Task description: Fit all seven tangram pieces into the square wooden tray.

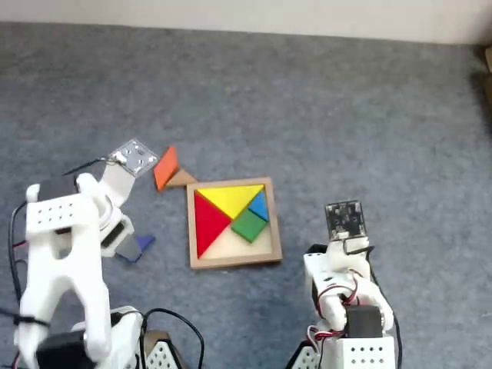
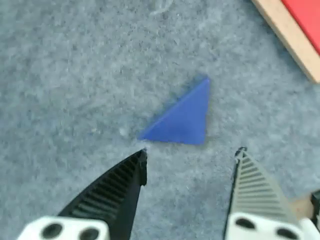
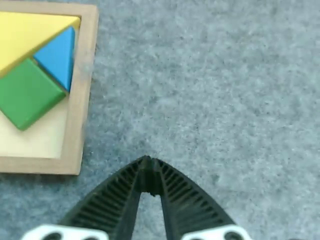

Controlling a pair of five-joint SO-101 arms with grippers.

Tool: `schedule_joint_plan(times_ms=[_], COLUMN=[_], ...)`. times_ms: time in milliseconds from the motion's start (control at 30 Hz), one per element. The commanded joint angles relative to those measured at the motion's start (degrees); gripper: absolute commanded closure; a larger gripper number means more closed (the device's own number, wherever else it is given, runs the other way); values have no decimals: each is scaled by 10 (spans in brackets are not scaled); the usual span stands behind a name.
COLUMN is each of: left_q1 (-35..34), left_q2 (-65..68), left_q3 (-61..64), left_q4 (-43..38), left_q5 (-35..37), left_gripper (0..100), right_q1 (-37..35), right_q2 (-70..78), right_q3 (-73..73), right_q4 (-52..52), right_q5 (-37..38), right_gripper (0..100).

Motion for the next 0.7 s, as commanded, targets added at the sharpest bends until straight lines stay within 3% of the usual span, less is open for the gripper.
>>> schedule_joint_plan(times_ms=[0, 267, 433, 533, 667], left_q1=[-5, -4, -3, -3, 3], left_q2=[46, 173, 221, 240, 240], left_q3=[-23, -22, -26, -26, -34], left_q4=[-54, -120, -134, -154, -155], left_q5=[-6, -51, -80, -76, -6], left_gripper=[726, 732, 825, 861, 887], right_q1=[8, 8, 8, 9, 9], right_q2=[-4, -4, -4, -4, -4], right_q3=[81, 81, 81, 81, 81], right_q4=[-10, -10, -10, -10, -10], right_q5=[-4, -4, -4, -4, -4], right_gripper=[993, 993, 993, 993, 993])
